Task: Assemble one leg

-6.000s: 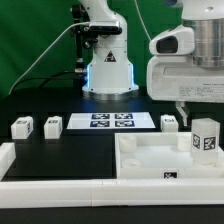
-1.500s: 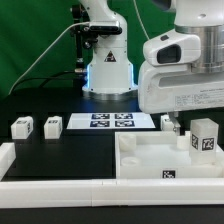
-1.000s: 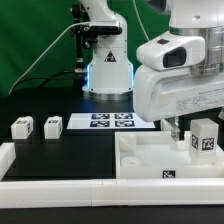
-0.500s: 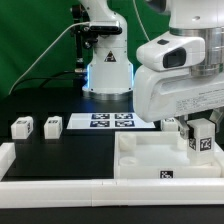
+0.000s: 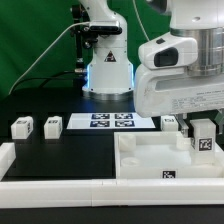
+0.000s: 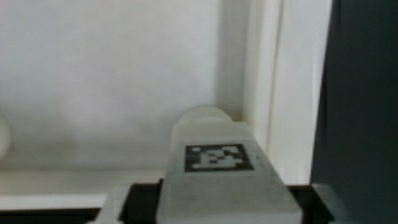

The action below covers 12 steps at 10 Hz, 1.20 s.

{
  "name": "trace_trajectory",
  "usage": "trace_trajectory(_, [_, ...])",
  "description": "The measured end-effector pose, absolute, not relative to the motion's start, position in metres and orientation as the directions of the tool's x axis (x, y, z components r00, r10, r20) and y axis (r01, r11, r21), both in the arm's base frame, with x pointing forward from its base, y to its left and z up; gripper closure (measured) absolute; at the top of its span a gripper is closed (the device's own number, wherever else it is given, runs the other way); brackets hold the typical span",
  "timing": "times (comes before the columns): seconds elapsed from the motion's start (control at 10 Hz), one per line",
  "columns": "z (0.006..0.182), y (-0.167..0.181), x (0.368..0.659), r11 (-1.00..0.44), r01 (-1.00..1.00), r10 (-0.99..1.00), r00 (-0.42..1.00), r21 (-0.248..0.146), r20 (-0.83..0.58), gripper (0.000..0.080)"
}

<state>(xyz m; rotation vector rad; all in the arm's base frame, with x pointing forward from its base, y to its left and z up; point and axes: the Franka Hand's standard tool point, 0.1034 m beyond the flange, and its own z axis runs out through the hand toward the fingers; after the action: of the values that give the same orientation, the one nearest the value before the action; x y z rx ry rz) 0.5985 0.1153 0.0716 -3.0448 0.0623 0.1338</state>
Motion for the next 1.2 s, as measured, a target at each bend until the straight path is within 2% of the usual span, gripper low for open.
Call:
trace_trajectory(0.4, [0.0730,0.1193,0.5972,-0.880,-0.472,-0.462,0.877,-0.059,-0.129,0.0506])
trace_trajectory(0.5, [0.0727,0.1194,0.5972,-0.800,-0.597,-0.586,0.797,-0.050,-0.144,0.0506])
trace_trajectory(0.7, [0.0727,0.1200,0.5970,-0.685,-0.728,-0.717,0.680,-0.027,-0.154,0.0505])
trace_trajectory(0.8, [0.0725,0.1208,0.5967,-0.574,-0.819,-0.808,0.567,-0.007,-0.162,0.0505])
trace_trajectory(1.1, [0.0713,0.1224,0.5960,-0.355,-0.934,-0.924,0.346,0.033,-0.164,0.0505])
trace_trajectory(1.2, [0.0713,0.1252,0.5955,-0.270,-0.962,-0.951,0.259,0.047,-0.168,0.0398])
